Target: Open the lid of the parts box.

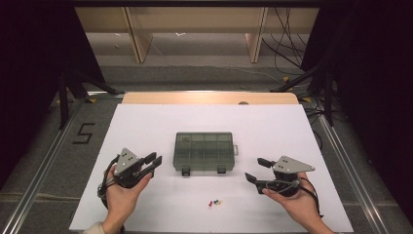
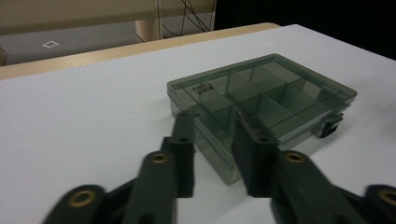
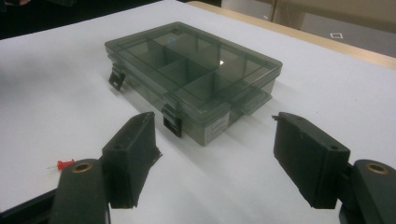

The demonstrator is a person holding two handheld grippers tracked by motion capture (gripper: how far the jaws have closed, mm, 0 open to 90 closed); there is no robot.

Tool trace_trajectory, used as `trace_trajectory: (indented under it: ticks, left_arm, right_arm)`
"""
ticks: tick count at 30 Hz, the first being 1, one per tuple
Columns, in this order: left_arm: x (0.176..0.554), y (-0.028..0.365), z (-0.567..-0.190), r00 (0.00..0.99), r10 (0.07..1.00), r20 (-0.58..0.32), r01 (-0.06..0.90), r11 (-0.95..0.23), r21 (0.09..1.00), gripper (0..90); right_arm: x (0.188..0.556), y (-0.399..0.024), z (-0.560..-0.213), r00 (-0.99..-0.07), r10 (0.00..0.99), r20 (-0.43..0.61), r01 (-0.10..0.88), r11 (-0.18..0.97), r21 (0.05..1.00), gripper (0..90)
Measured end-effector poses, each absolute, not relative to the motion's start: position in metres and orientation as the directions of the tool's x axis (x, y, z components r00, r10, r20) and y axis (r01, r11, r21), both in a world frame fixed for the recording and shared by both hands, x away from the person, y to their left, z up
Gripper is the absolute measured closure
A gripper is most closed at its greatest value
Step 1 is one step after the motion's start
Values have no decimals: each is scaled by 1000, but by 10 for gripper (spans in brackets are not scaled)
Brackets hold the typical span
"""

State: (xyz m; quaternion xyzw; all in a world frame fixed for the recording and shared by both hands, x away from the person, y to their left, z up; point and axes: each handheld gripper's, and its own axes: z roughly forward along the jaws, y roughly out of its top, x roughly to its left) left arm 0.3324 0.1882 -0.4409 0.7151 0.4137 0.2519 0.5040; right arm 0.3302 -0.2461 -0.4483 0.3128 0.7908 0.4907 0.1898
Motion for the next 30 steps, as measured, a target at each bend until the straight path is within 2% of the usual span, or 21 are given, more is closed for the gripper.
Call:
trace_trajectory:
  ticks: [3, 9, 10, 12, 13, 14, 18, 20, 24, 26, 27, 30]
  left_arm:
    - [337, 187, -445, 561, 827, -39, 334, -183, 925, 499]
    - [340, 187, -450, 564, 825, -25, 343, -207, 916, 481]
    - [341, 186, -450, 569, 822, -26, 339, -205, 918, 498]
    - [340, 185, -451, 559, 828, -31, 353, -204, 913, 609]
    - [341, 185, -450, 563, 826, -5, 348, -232, 908, 609]
    - [342, 184, -451, 565, 825, 3, 354, -246, 902, 727]
    - [341, 181, -454, 581, 814, -20, 391, -258, 883, 866]
    - [342, 179, -455, 587, 810, 7, 397, -295, 869, 898]
    - [347, 175, -461, 595, 802, 43, 423, -358, 833, 900]
    - [349, 174, -467, 598, 801, 28, 453, -366, 813, 900]
    - [350, 177, -467, 617, 786, 42, 463, -406, 788, 900]
    - [353, 177, -469, 620, 783, 57, 464, -423, 778, 900]
  right_arm:
    - [330, -247, -448, -730, 683, 21, 324, 319, 890, 300]
    - [333, -248, -448, -731, 682, 25, 339, 330, 881, 316]
    - [334, -247, -448, -733, 680, 21, 325, 322, 889, 337]
    - [336, -246, -448, -741, 672, 6, 312, 335, 889, 399]
    - [336, -246, -448, -741, 672, 6, 312, 335, 889, 399]
    - [338, -245, -447, -750, 662, -3, 306, 350, 885, 492]
    - [339, -239, -446, -771, 636, -36, 303, 416, 857, 780]
    - [340, -236, -446, -777, 626, -63, 297, 453, 840, 879]
    - [350, -227, -451, -787, 613, -69, 315, 495, 810, 900]
    - [358, -224, -456, -786, 616, -49, 343, 502, 794, 900]
    - [362, -222, -459, -785, 618, -37, 358, 502, 787, 900]
    - [372, -216, -463, -785, 619, -23, 382, 512, 769, 900]
